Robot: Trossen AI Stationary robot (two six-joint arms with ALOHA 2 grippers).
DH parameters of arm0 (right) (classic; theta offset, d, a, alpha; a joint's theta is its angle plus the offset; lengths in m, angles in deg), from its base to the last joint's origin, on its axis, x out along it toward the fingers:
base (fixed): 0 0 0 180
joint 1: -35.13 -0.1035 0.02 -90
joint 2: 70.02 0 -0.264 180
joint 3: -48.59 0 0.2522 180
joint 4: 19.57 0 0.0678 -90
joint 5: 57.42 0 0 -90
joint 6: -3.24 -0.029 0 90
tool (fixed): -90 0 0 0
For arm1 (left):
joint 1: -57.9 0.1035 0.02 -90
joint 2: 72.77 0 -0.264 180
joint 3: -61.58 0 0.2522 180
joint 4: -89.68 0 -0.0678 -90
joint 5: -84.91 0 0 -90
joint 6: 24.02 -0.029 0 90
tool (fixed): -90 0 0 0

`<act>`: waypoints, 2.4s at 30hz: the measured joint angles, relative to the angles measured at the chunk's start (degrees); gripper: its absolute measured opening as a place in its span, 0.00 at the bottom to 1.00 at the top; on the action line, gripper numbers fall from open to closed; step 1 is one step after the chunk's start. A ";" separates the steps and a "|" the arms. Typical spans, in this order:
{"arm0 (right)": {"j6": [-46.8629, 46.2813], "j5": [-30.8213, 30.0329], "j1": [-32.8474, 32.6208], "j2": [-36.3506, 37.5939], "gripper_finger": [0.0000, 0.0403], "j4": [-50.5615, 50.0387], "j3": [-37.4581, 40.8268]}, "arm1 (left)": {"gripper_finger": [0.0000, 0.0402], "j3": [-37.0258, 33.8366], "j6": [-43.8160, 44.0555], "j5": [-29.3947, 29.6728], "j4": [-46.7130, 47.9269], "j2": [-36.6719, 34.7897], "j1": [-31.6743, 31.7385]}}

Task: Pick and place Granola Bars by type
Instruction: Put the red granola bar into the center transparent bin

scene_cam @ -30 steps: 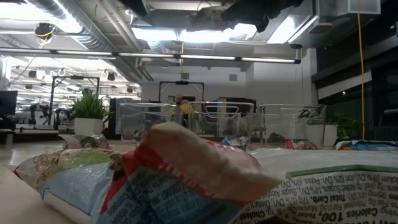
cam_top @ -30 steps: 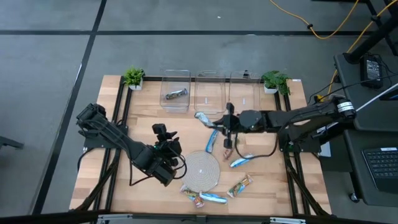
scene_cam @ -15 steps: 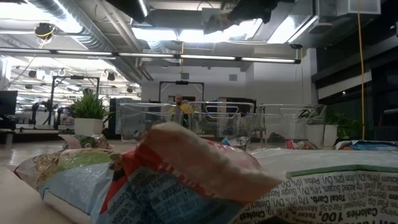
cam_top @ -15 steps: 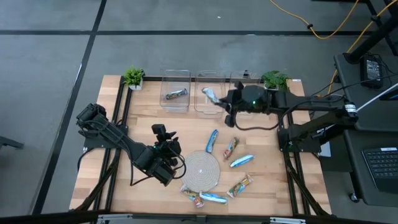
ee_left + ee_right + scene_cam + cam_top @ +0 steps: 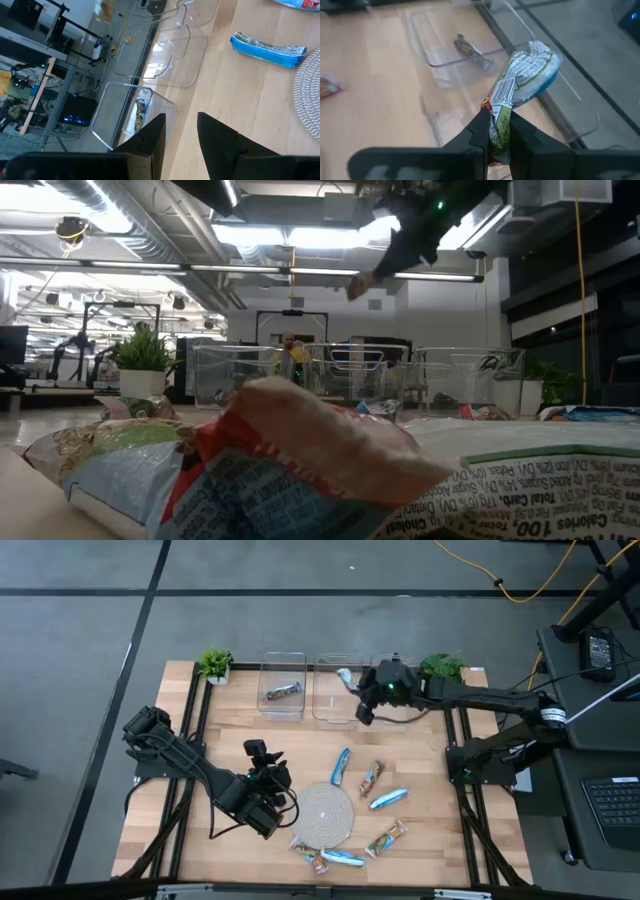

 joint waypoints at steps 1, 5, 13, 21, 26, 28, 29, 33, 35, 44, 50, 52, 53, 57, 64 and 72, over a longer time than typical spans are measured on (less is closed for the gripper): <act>-0.10 0.99 0.86 -0.65 0.12 0.46 0.00 | 0.26 0.02 0.00 0.01 0.05 0.00 0.00; -0.90 3.92 3.14 -2.95 0.12 3.53 -0.02 | 0.26 0.02 -0.41 0.03 0.17 0.00 0.00; -2.96 7.46 6.35 -6.09 0.12 9.23 -0.03 | 0.25 0.02 -0.47 1.98 0.17 0.00 0.07; -2.98 7.59 8.83 -14.43 0.12 9.66 -0.04 | 0.25 0.02 -0.11 1.45 0.17 0.00 0.07; -3.04 9.50 9.57 -18.91 0.12 11.59 -0.04 | 0.25 -0.01 -0.02 1.13 0.19 0.00 0.07; -3.09 9.83 9.72 -20.05 0.12 11.78 -0.04 | 0.25 0.01 -0.03 1.13 0.18 0.00 0.07; -3.11 10.24 9.83 -20.58 0.12 11.72 -0.04 | 0.25 0.00 -0.03 1.15 0.19 0.02 0.07; -3.15 11.96 10.45 -22.13 0.12 11.62 -0.04 | 0.25 0.02 -0.02 1.35 0.18 0.02 0.07; -3.15 12.02 10.65 -22.24 0.12 11.28 -0.04 | 0.25 -0.01 -0.01 1.35 0.18 0.02 0.07; -4.14 12.23 10.66 -22.22 0.12 11.61 -0.04 | 0.25 0.01 0.46 1.32 0.19 0.02 0.07; -4.27 13.02 10.63 -22.22 0.14 11.61 -0.04 | 0.25 -0.01 0.51 1.32 0.17 0.02 0.07; -4.25 13.02 10.63 -22.22 0.17 11.59 -0.04 | 0.25 0.01 0.79 1.32 0.19 0.02 0.07; -4.25 13.02 10.63 -22.22 0.19 11.61 -0.04 | 0.25 0.02 0.94 1.32 0.17 0.02 0.07; -4.24 13.02 10.63 -22.19 0.26 11.61 -0.04 | 0.25 0.02 0.96 1.32 0.17 0.02 0.07; -4.01 13.02 10.63 -22.15 0.35 11.69 -0.04 | 0.25 -0.01 0.94 1.32 0.17 0.02 0.07; -0.98 12.71 10.63 -21.43 0.37 12.14 -0.35 | 0.25 0.01 0.94 1.32 0.21 0.02 0.07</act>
